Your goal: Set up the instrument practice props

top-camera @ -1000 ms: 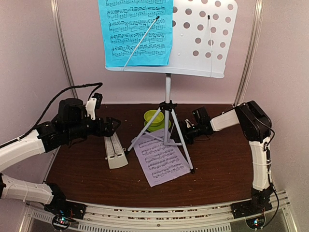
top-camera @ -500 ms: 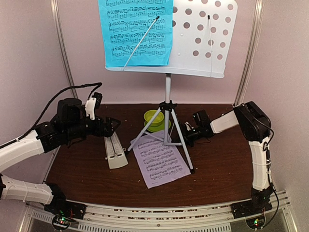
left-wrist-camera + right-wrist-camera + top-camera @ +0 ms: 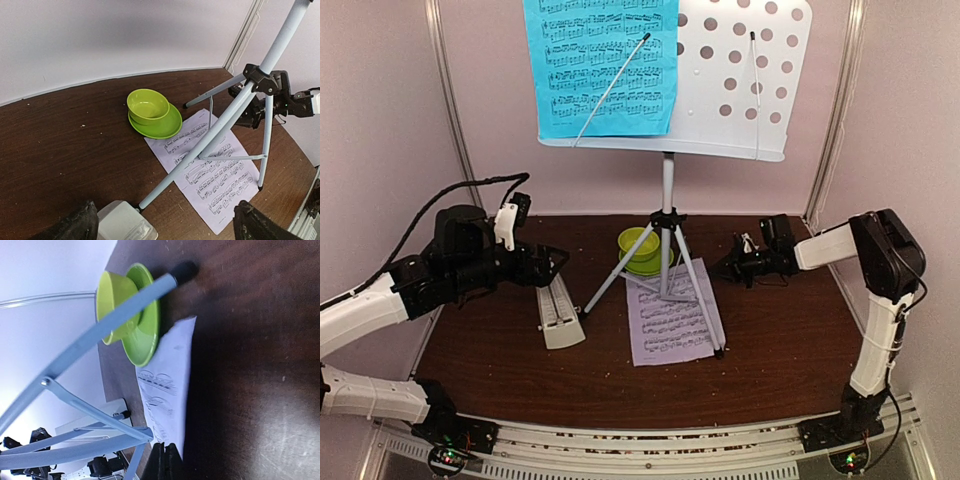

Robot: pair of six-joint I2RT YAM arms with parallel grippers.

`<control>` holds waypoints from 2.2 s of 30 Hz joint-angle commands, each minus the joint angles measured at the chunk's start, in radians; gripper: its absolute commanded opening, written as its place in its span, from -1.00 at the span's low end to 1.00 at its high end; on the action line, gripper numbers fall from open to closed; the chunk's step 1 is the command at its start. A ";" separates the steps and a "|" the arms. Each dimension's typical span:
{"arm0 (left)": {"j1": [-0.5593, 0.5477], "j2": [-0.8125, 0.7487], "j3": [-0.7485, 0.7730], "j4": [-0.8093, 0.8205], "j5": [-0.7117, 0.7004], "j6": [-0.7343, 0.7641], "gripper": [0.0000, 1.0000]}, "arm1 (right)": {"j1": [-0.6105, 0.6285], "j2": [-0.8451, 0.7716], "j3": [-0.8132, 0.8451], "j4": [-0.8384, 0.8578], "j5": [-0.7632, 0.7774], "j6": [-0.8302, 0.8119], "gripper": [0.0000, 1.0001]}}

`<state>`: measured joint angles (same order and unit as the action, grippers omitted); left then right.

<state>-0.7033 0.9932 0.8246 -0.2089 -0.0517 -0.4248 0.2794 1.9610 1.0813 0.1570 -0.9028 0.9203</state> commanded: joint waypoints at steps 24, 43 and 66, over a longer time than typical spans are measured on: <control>-0.128 0.091 -0.027 0.011 0.065 0.153 0.72 | -0.046 0.052 0.069 -0.278 0.055 -0.241 0.00; -0.320 0.758 0.281 -0.037 -0.009 0.306 -0.05 | -0.042 0.038 0.056 -0.419 0.050 -0.328 0.10; -0.273 0.950 0.286 0.033 0.123 0.362 -0.24 | 0.045 0.194 0.123 -0.430 0.023 -0.340 0.12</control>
<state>-0.9974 1.9228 1.1275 -0.2356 0.0082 -0.0982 0.3103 2.0769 1.2690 -0.2909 -0.9188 0.5323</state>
